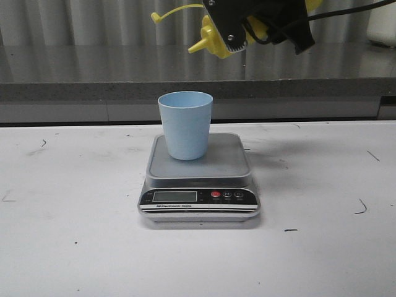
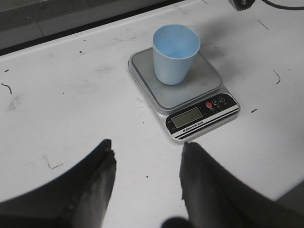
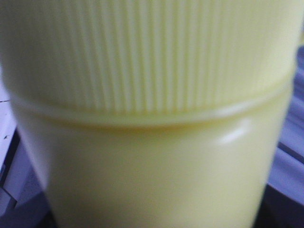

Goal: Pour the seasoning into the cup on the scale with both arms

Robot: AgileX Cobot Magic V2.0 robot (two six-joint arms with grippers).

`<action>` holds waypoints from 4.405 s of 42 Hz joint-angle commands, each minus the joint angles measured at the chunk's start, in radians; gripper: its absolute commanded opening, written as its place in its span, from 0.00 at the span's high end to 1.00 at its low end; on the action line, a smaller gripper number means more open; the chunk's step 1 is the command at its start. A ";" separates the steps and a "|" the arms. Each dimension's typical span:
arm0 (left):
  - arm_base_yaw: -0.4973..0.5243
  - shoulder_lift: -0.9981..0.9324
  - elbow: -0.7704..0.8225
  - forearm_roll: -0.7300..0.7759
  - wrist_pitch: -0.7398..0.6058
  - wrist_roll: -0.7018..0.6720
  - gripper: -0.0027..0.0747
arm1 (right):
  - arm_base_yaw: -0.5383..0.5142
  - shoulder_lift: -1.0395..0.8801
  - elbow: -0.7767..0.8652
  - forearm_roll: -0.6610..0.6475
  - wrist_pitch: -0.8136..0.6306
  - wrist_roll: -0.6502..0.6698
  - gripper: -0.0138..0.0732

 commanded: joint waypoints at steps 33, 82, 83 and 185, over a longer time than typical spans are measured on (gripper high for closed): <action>0.001 -0.006 -0.028 -0.011 -0.071 -0.001 0.56 | -0.058 -0.085 -0.040 0.172 0.140 0.544 0.50; 0.001 -0.006 -0.027 -0.011 -0.071 -0.001 0.56 | -0.518 -0.040 0.593 0.957 -1.258 0.621 0.50; 0.001 -0.006 -0.027 -0.011 -0.071 -0.001 0.56 | -0.518 -0.032 0.593 0.957 -1.278 0.621 0.50; 0.001 -0.006 -0.027 -0.011 -0.071 -0.001 0.56 | -0.417 -0.793 0.654 1.420 0.240 0.369 0.15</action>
